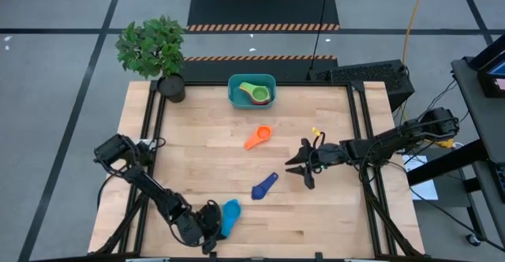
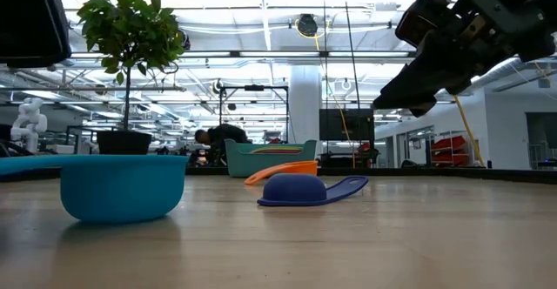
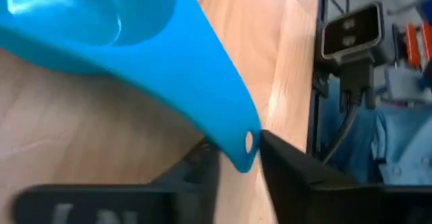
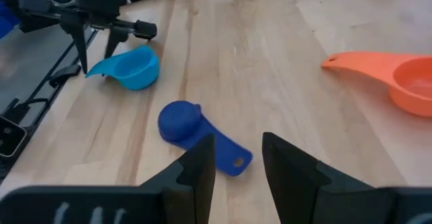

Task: Nest measuring cups in basket
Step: Stack the light blue measuring cup on top of the green measuring cup in the blue bin

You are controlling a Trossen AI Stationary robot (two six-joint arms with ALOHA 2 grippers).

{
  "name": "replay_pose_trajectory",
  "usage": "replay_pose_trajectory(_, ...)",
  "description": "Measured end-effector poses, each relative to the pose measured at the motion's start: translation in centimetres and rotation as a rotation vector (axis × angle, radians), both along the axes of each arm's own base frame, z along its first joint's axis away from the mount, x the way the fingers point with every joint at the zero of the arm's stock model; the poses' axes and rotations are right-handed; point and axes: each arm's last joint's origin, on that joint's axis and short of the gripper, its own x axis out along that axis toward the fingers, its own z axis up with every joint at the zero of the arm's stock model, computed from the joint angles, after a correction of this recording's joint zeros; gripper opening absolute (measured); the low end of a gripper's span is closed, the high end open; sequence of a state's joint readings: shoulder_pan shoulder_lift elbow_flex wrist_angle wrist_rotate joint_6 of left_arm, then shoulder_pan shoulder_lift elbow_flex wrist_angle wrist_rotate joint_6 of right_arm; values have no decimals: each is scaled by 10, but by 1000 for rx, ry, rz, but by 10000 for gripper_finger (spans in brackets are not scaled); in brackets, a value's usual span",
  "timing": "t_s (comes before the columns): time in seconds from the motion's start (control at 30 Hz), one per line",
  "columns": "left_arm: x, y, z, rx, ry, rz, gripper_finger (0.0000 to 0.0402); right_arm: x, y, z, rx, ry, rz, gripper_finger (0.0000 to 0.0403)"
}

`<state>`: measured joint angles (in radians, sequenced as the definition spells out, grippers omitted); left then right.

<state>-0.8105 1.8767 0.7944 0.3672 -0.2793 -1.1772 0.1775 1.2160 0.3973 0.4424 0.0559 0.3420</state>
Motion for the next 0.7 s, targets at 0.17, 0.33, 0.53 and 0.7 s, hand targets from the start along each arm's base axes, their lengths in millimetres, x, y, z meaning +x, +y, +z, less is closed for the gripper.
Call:
replay_pose_trajectory(0.17, 10, 9, 2, 18, -2, -69, 13, 1, -3, 0, -54, -9, 11, 116)
replay_pose_trajectory(0.33, 20, 22, 7, 60, -24, -147, 12, 3, -4, 4, -134, -65, 44, 116)
replay_pose_trajectory(0.53, 33, 42, 41, 93, -173, -330, 8, 7, 3, 21, -310, -264, 137, 116)
replay_pose_trajectory(0.7, 44, 66, 72, 69, -337, -508, 11, 7, 11, 28, -594, -367, 253, 116)
